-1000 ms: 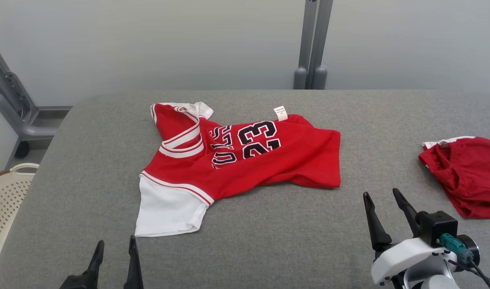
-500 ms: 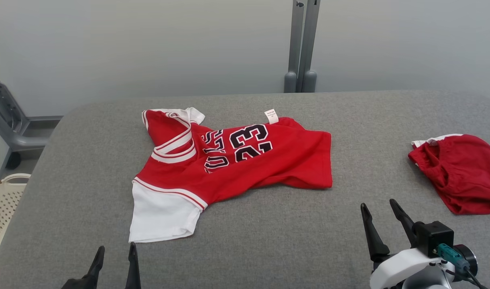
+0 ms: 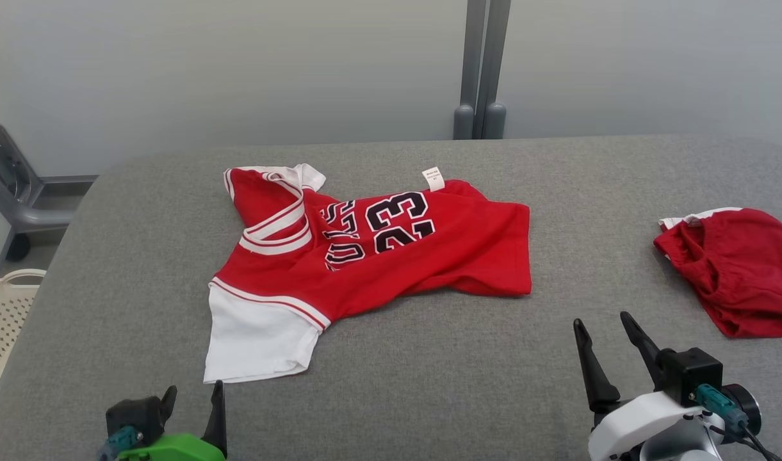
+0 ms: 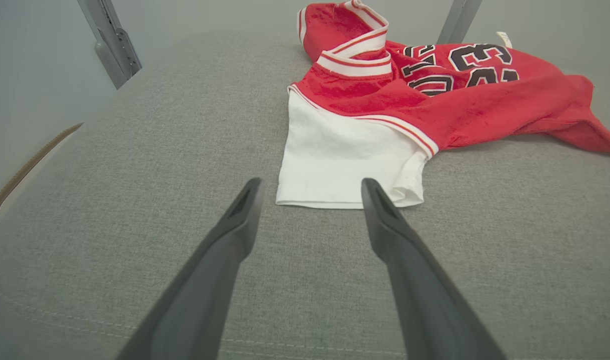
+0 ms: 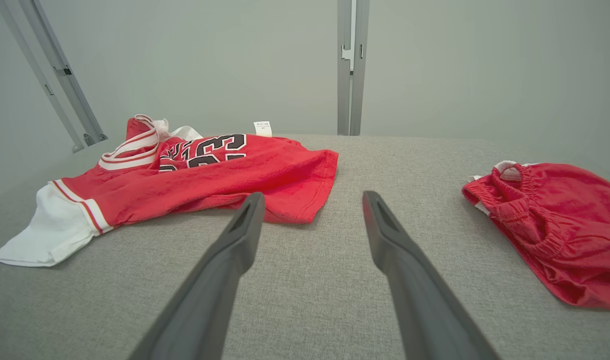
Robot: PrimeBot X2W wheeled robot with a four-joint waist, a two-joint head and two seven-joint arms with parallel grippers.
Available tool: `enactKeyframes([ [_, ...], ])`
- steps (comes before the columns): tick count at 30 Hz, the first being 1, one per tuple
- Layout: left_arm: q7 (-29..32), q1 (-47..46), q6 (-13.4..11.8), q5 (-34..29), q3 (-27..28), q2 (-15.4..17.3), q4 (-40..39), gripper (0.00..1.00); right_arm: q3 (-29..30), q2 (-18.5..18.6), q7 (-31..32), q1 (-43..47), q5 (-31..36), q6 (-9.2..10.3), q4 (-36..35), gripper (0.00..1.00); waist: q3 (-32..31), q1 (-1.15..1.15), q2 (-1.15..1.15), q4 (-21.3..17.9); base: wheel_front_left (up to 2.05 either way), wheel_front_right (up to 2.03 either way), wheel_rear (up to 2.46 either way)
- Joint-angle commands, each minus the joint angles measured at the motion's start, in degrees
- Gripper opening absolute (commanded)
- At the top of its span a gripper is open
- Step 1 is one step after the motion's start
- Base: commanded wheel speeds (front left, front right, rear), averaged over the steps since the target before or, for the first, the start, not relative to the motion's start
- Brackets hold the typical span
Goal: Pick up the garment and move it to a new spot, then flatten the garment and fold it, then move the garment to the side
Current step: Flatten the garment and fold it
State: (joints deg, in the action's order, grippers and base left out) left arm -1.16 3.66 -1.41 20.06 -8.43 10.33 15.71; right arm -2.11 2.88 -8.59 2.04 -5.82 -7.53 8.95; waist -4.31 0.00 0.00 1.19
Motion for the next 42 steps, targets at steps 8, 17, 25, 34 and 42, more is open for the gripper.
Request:
enactKeyframes([
  [8, 7.1, -11.0, 0.6, 1.6, -0.3, 0.8, 12.4, 1.0, -2.0, 0.1, 1.7, -1.9, 0.8, 0.09, 0.0, 1.0, 2.1, 0.0, 0.0, -1.7, 0.0, 0.0, 0.0],
  [17, 11.1, -19.6, -0.6, 2.8, 0.1, 0.4, 23.4, 1.0, -2.8, 0.1, 12.8, -10.8, 2.5, 0.09, 10.4, 1.0, 5.5, 0.0, 0.0, -4.3, 0.0, 0.0, 0.0],
  [25, 12.8, -23.4, -2.4, 2.6, -0.3, -0.3, 27.8, 1.0, -5.2, 0.0, 13.0, -22.4, 2.8, 0.09, 23.0, 1.0, 8.3, 0.0, 0.0, -3.8, 0.0, 0.0, 0.0],
  [34, 15.8, -25.1, -4.1, 3.2, -0.9, -1.0, 29.1, 1.0, -6.0, 0.1, 10.9, -29.3, 3.6, 0.09, 31.3, 1.0, 10.2, 0.0, 0.0, -2.3, 0.0, 0.0, 0.0],
  [42, 16.8, -25.6, -4.3, 3.6, -1.7, -2.0, 27.7, 1.0, -6.6, 0.0, 9.5, -34.1, 4.0, 0.09, 39.6, 1.0, 12.4, 0.0, 0.0, -0.6, 0.0, 0.0, 0.0],
])
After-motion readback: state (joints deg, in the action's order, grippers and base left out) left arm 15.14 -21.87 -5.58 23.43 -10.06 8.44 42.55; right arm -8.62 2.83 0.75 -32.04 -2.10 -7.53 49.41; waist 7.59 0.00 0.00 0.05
